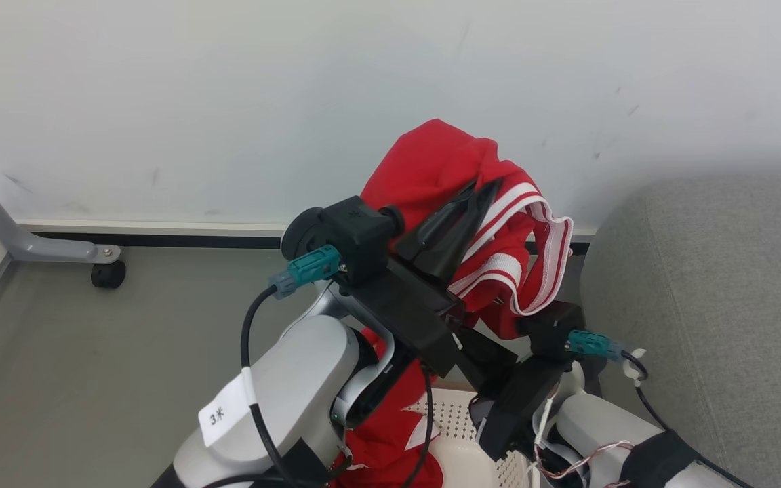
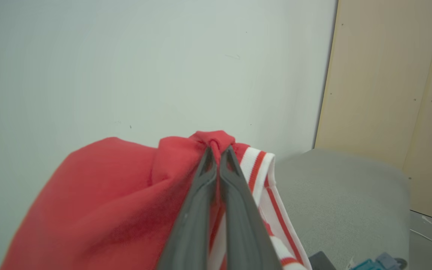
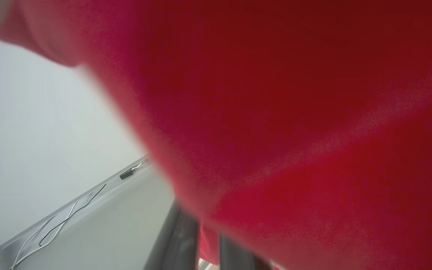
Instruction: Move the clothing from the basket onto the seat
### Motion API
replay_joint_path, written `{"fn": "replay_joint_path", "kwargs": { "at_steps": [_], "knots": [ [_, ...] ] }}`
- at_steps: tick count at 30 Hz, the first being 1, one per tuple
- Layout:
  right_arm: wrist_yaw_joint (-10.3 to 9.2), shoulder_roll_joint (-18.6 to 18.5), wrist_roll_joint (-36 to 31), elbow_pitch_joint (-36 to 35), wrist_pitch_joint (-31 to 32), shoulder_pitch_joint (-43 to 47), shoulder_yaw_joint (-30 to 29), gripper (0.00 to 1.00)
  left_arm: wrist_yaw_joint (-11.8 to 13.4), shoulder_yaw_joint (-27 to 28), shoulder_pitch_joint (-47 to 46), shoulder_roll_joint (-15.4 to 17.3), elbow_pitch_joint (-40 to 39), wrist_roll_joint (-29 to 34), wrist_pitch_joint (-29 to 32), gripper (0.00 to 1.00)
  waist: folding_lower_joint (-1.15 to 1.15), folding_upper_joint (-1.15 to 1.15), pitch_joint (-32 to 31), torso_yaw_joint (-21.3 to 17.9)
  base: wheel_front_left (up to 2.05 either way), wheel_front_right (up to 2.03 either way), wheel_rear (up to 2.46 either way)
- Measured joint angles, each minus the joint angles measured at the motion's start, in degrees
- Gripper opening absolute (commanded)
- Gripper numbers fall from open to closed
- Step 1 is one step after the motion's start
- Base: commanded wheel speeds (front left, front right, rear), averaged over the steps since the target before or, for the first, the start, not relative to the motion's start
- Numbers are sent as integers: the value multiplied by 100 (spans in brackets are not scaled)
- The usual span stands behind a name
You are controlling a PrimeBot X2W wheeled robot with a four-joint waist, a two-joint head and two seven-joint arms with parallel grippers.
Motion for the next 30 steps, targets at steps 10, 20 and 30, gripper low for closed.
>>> {"fn": "replay_joint_path", "kwargs": {
  "at_steps": [10,20,30],
  "knots": [
    [0,-403,309,-478,-57,311,30,0,165,257,257,318,120,-76,19,0,0,0,-9,-153,0,0,0],
    [0,-731,412,-1251,-57,822,-1001,0,300,297,738,567,170,-121,67,0,0,0,-5,-421,0,0,0],
    [0,-880,155,-1631,-58,976,-1797,0,290,152,1050,609,123,-129,70,100,0,0,-16,-777,0,0,0]
  ]
}}
